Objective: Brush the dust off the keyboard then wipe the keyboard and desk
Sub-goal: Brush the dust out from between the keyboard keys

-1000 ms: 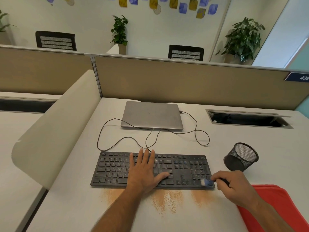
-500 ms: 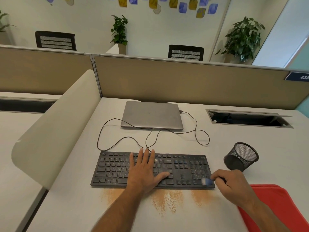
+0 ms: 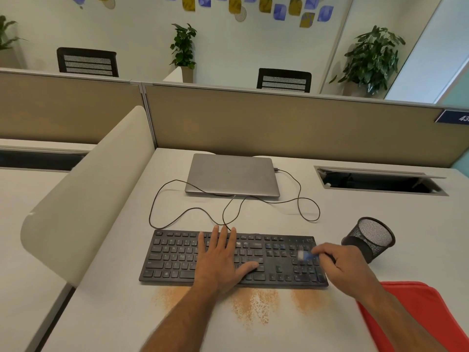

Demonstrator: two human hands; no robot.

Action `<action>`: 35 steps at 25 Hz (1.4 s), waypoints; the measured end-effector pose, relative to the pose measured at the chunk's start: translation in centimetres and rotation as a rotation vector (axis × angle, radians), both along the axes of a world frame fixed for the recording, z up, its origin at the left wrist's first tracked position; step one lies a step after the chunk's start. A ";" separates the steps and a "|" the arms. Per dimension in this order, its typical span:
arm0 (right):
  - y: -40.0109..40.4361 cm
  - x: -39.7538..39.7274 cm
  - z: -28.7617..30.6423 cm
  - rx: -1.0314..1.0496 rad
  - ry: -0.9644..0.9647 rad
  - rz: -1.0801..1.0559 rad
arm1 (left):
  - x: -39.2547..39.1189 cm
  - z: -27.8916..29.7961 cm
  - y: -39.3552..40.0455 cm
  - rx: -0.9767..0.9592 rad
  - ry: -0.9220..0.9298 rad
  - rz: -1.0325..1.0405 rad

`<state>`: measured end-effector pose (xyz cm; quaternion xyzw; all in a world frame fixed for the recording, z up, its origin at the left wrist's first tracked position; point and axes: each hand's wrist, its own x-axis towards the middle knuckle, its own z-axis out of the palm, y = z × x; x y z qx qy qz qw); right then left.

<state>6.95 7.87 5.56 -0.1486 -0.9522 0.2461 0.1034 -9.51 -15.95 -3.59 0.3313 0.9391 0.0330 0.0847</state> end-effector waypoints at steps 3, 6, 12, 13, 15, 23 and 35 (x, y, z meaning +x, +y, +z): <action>-0.1 -0.9 -0.7 0.076 -0.145 0.037 | 0.1 0.1 0.0 -0.003 0.003 -0.001; 0.4 -1.2 -0.3 0.113 -0.213 0.124 | 0.1 0.1 0.0 -0.001 -0.002 0.001; 0.4 -1.9 0.0 0.073 -0.107 0.042 | 0.1 0.2 0.0 -0.003 -0.003 -0.002; 0.3 -2.0 -0.3 0.109 -0.156 0.065 | 0.0 0.2 -0.1 -0.003 -0.002 -0.002; 0.4 -1.9 -0.4 0.127 -0.237 0.118 | 0.0 0.1 0.0 -0.007 -0.005 0.001; 0.0 -2.2 -0.7 -0.082 -0.111 0.086 | 0.1 0.1 -0.1 -0.005 -0.002 0.001; -0.4 -2.4 0.3 -0.039 -0.119 -0.018 | 0.1 0.4 0.0 -0.016 -0.005 0.006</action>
